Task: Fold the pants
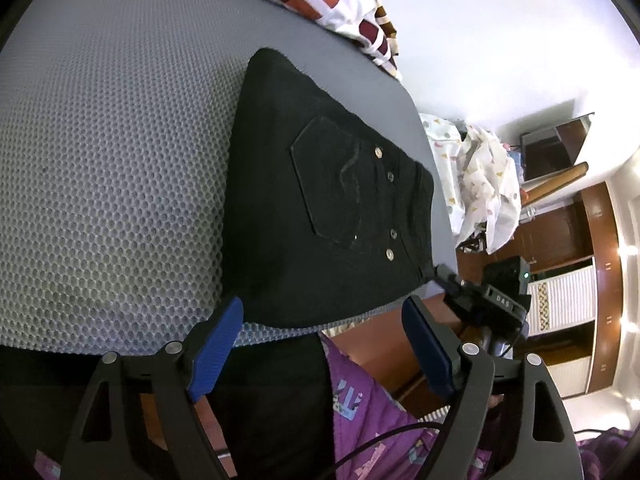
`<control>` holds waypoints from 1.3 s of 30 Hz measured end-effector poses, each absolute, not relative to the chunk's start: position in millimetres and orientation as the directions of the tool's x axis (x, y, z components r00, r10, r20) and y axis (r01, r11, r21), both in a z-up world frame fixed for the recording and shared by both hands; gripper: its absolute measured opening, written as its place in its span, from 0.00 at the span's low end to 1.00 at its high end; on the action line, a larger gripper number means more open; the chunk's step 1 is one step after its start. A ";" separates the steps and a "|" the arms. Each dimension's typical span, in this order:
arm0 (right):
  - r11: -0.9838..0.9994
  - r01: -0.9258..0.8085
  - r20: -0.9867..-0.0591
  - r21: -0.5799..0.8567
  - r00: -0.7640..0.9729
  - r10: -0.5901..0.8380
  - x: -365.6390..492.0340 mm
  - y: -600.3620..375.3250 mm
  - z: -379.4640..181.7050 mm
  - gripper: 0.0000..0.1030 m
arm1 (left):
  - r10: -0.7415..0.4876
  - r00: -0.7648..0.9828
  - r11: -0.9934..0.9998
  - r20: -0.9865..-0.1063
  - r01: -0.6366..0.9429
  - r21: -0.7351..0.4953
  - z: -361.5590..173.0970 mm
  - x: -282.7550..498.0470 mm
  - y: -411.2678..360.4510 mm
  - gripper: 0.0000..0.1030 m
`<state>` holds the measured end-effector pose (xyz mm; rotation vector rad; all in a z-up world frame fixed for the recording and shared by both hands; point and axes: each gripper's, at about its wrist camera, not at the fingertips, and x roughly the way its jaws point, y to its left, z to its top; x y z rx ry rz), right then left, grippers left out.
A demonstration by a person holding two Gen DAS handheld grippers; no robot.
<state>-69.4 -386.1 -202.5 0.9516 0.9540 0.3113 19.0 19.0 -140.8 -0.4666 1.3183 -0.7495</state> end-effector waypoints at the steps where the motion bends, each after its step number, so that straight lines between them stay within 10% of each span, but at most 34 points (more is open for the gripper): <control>1: 0.594 0.152 -0.558 0.790 0.577 0.596 -68.0 -385.3 -199.0 0.09 | -0.720 0.069 0.685 -0.691 0.228 -0.692 -140.1 18.2 17.9 0.79; 6: 0.545 0.151 -0.517 0.824 0.593 0.617 -69.4 -398.7 -192.3 0.15 | -0.716 0.092 0.689 -0.692 0.253 -0.679 -132.6 19.5 12.2 0.79; 10: 0.507 0.141 -0.482 0.850 0.596 0.642 -69.6 -404.8 -188.8 0.49 | -0.725 0.075 0.681 -0.685 0.235 -0.694 -136.6 21.6 10.4 0.79; 23: 0.481 0.191 -0.501 0.856 0.535 0.680 -55.1 -377.9 -205.5 0.66 | -0.721 0.060 0.683 -0.690 0.227 -0.694 -140.2 15.4 7.1 0.79; 30: 0.499 0.209 -0.534 0.841 0.470 0.703 -29.1 -365.1 -207.0 0.66 | -0.720 0.046 0.685 -0.692 0.203 -0.699 -146.0 14.7 0.6 0.79; 32: 0.500 0.230 -0.547 0.835 0.455 0.703 -21.6 -362.7 -211.9 0.54 | -0.715 0.042 0.690 -0.697 0.197 -0.696 -147.1 15.6 0.3 0.79; 33: 0.516 0.229 -0.560 0.825 0.452 0.694 -19.7 -362.2 -211.7 0.32 | -0.717 0.043 0.689 -0.696 0.195 -0.698 -147.2 15.9 0.7 0.79; 39: 0.542 0.073 -0.490 0.837 0.540 0.684 -14.7 -363.7 -168.3 0.24 | -0.710 0.078 0.699 -0.700 0.200 -0.687 -142.8 22.7 10.0 0.79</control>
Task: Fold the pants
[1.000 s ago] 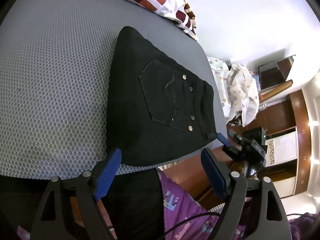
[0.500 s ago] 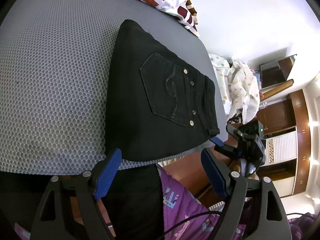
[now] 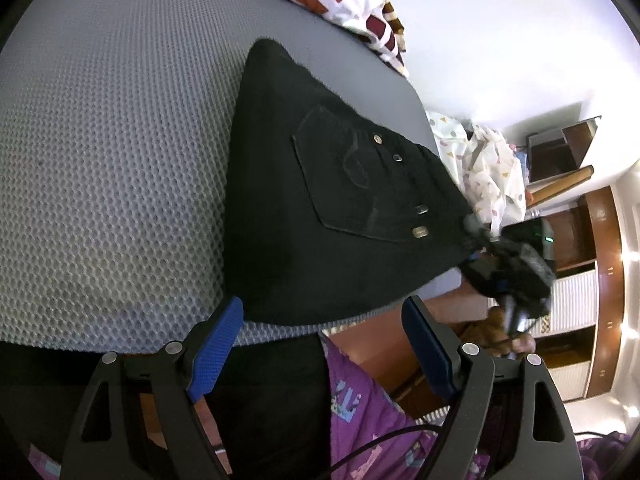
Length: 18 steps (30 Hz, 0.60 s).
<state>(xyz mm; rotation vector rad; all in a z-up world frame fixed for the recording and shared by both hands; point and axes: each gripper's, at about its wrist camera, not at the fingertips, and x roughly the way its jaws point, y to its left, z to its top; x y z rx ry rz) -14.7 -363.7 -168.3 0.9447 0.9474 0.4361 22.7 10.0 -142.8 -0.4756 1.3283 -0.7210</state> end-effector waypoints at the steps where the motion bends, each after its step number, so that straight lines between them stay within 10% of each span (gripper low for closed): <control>1: 0.550 0.033 -0.468 0.834 0.570 0.676 -15.3 -365.3 -156.9 0.24 | -0.712 0.087 0.698 -0.697 0.199 -0.688 -141.2 23.7 11.6 0.79; 18: 0.456 0.143 -0.447 0.878 0.584 0.677 -38.1 -391.7 -216.9 0.24 | -0.695 0.133 0.713 -0.707 0.252 -0.654 -142.1 27.5 9.7 0.81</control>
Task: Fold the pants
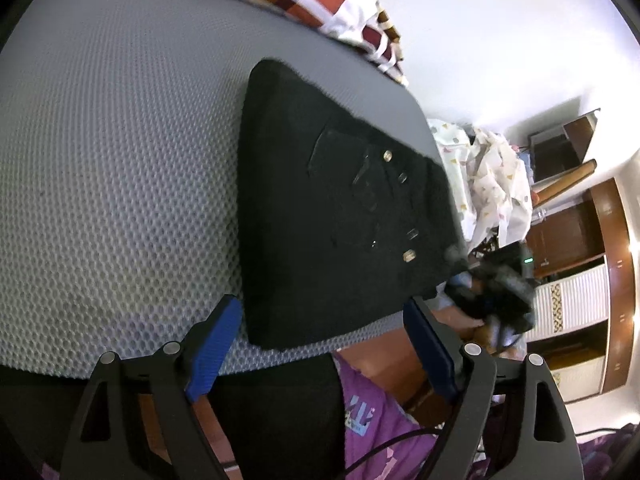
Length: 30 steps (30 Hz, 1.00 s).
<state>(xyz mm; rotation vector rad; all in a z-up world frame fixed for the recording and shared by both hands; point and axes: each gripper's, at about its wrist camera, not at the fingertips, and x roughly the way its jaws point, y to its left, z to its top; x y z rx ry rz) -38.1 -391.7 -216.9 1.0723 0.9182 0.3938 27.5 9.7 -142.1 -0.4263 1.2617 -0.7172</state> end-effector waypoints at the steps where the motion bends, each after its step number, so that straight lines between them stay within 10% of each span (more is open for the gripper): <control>1: 0.481 0.176 -0.488 0.859 0.566 0.664 -37.4 -391.8 -226.1 0.24 | -0.696 0.138 0.712 -0.704 0.258 -0.653 -141.0 28.4 9.2 0.81; 16: 0.574 0.129 -0.543 0.808 0.542 0.642 -31.9 -388.8 -207.2 0.37 | -0.645 0.197 0.755 -0.738 0.309 -0.578 -141.1 56.0 3.3 0.81; 22: 0.720 0.100 -0.660 0.686 0.503 0.559 -40.6 -389.2 -193.5 0.68 | -0.638 0.165 0.760 -0.752 0.297 -0.579 -156.5 68.9 0.0 0.81; 30: 0.507 0.142 -0.478 0.850 0.612 0.630 -40.8 -437.5 -192.4 0.73 | -0.629 0.153 0.757 -0.762 0.340 -0.557 -162.3 72.8 -15.2 0.81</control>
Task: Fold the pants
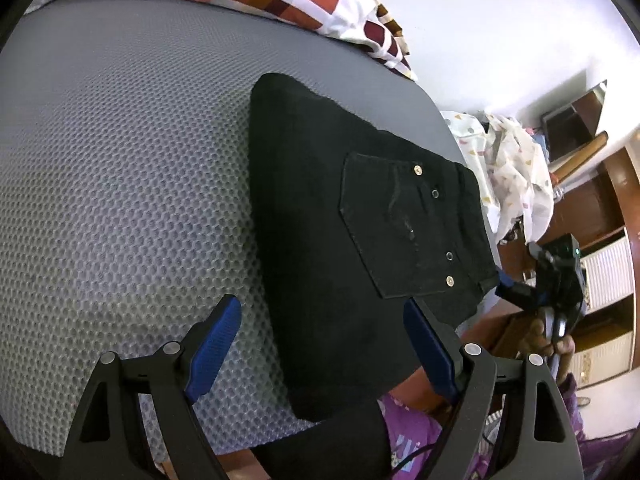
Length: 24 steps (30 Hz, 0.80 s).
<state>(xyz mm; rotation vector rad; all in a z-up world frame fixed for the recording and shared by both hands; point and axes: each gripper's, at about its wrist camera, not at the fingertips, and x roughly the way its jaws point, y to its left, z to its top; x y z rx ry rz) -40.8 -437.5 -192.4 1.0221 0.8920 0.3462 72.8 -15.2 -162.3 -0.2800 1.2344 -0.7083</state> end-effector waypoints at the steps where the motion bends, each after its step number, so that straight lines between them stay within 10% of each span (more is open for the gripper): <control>1: 0.499 0.133 -0.466 0.857 0.614 0.637 -36.9 -437.0 -193.0 0.73 | -0.626 0.155 0.759 -0.764 0.345 -0.552 -162.6 74.0 -16.6 0.81; 24: 0.571 0.014 -0.518 0.821 0.439 0.734 30.7 -385.4 -218.9 0.76 | -0.573 0.137 0.762 -0.808 0.453 -0.463 -175.3 98.9 -48.1 0.81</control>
